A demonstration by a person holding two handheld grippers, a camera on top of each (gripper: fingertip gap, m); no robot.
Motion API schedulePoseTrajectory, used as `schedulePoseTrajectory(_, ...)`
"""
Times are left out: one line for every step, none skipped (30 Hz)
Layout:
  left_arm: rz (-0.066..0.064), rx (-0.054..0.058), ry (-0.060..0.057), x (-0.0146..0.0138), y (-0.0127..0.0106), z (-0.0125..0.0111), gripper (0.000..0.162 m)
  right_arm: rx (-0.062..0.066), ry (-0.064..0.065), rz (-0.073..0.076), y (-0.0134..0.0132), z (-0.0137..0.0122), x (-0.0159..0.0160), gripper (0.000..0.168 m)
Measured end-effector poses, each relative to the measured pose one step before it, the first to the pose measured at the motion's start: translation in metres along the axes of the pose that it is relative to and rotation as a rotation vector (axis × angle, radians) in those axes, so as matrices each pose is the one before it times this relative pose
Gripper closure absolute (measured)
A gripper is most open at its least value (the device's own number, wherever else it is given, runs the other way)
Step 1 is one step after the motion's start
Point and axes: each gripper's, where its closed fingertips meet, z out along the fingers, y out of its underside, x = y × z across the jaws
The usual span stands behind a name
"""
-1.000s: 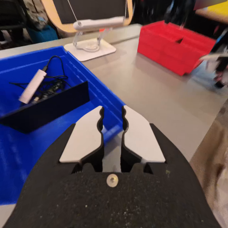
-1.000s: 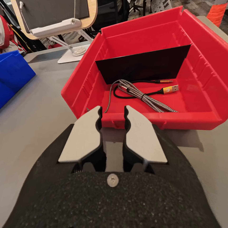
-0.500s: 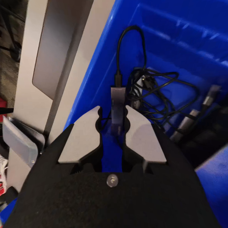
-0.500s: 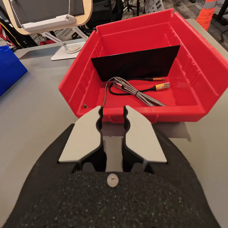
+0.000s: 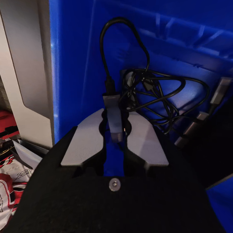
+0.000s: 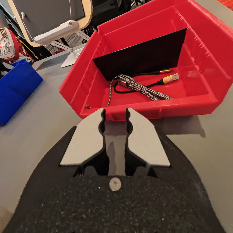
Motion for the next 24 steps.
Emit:
schedulePoseTrajectory(-0.0035,0.0046,-0.0085,0.00043,-0.00148,0.00275,0.134,-0.0053,-0.0106,0.0004,0.00079,0.00135,-0.00235,0.138)
schedulePoseTrajectory(0.0017,0.0004,-0.0049,0.00145,-0.00020,0.00287,0.132,-0.0071,-0.0099,0.0001,0.00122,0.00142,-0.00235,0.139)
schedulePoseTrajectory(0.0033,0.0053,-0.0092,0.00077,-0.00043,0.00131,0.132,-0.0081,-0.0089,0.0000,0.00166,0.00149,-0.00229,0.138)
schedulePoseTrajectory(0.0005,0.0119,-0.0137,-0.00073,-0.00105,0.00010,0.132,-0.0071,-0.0093,0.0001,0.00148,0.00134,-0.00226,0.139)
schedulePoseTrajectory(-0.0072,0.0068,-0.0091,-0.00043,-0.00021,0.00006,0.132,-0.0042,-0.0101,-0.0001,0.00103,0.00099,-0.00243,0.140)
schedulePoseTrajectory(-0.0124,0.0064,-0.0001,0.00045,-0.00002,0.00006,0.132,-0.0005,-0.0075,0.0004,0.00021,0.00059,-0.00203,0.140)
schedulePoseTrajectory(-0.0149,0.0067,0.0084,0.00124,0.00021,0.00023,0.135,-0.0013,-0.0062,0.0000,0.00031,0.00053,-0.00151,0.141)
schedulePoseTrajectory(-0.0178,0.0063,0.0054,0.00069,0.00021,0.00012,0.138,-0.0020,-0.0063,0.0001,0.00042,0.00048,-0.00129,0.141)
schedulePoseTrajectory(-0.0172,0.0001,-0.0088,-0.00161,0.00042,0.00018,0.138,-0.0017,-0.0051,0.0019,0.00024,0.00023,-0.00094,0.141)
schedulePoseTrajectory(-0.0135,-0.0087,-0.0197,-0.00245,0.00092,0.00010,0.138,-0.0005,-0.0038,0.0039,0.00027,0.00005,-0.00080,0.141)
schedulePoseTrajectory(-0.0032,-0.0042,-0.0179,-0.00124,0.00060,-0.00014,0.138,0.0019,-0.0049,0.0044,-0.00016,-0.00016,-0.00087,0.141)
schedulePoseTrajectory(-0.0002,0.0047,-0.0146,-0.00069,-0.00002,-0.00147,0.138,0.0019,-0.0044,0.0039,-0.00029,-0.00032,-0.00084,0.141)
schedulePoseTrajectory(-0.0028,0.0116,-0.0184,-0.00162,-0.00040,-0.00321,0.138,0.0030,-0.0018,0.0024,-0.00036,-0.00064,-0.00046,0.141)
schedulePoseTrajectory(-0.0057,0.0206,-0.0211,-0.00235,-0.00115,-0.00521,0.138,0.0032,-0.0006,-0.0002,-0.00041,-0.00074,-0.00048,0.142)
schedulePoseTrajectory(-0.0054,0.0259,-0.0249,-0.00332,-0.00172,-0.00746,0.138,0.0030,0.0014,-0.0021,-0.00048,-0.00101,-0.00016,0.142)
schedulePoseTrajectory(-0.0096,0.0294,-0.0316,-0.00502,-0.00241,-0.00973,0.138,0.0035,0.0013,-0.0029,-0.00052,-0.00106,-0.00012,0.142)
schedulePoseTrajectory(-0.0172,0.0321,-0.0309,-0.00606,-0.00331,-0.01173,0.138,0.0044,0.0006,-0.0022,-0.00072,-0.00103,-0.00031,0.142)
schedulePoseTrajectory(-0.0184,0.0273,-0.0344,-0.00789,-0.00366,-0.01301,0.138,0.0055,0.0001,-0.0008,-0.00081,-0.00105,-0.00024,0.142)
schedulePoseTrajectory(-0.0143,0.0212,-0.0511,-0.01141,-0.00400,-0.01368,0.138,0.0053,-0.0015,0.0002,-0.00087,-0.00088,-0.00051,0.142)
schedulePoseTrajectory(-0.0101,0.0189,-0.0555,-0.01357,-0.00479,-0.01426,0.138,0.0050,-0.0028,0.0008,-0.00068,-0.00061,-0.00084,0.143)
schedulePoseTrajectory(-0.0068,0.0225,-0.0518,-0.01410,-0.00660,-0.01520,0.139,0.0032,-0.0037,0.0013,-0.00050,-0.00012,-0.00089,0.143)
schedulePoseTrajectory(-0.0035,0.0303,-0.0543,-0.01540,-0.00960,-0.01671,0.138,0.0004,-0.0047,0.0008,-0.00004,0.00027,-0.00116,0.143)
schedulePoseTrajectory(0.0028,0.0329,-0.0520,-0.01611,-0.01221,-0.01796,0.139,-0.0018,-0.0055,-0.0004,0.00020,0.00054,-0.00143,0.143)
schedulePoseTrajectory(0.0082,0.0368,-0.0547,-0.01721,-0.01501,-0.01885,0.139,-0.0011,-0.0047,-0.0008,0.00010,0.00041,-0.00165,0.143)
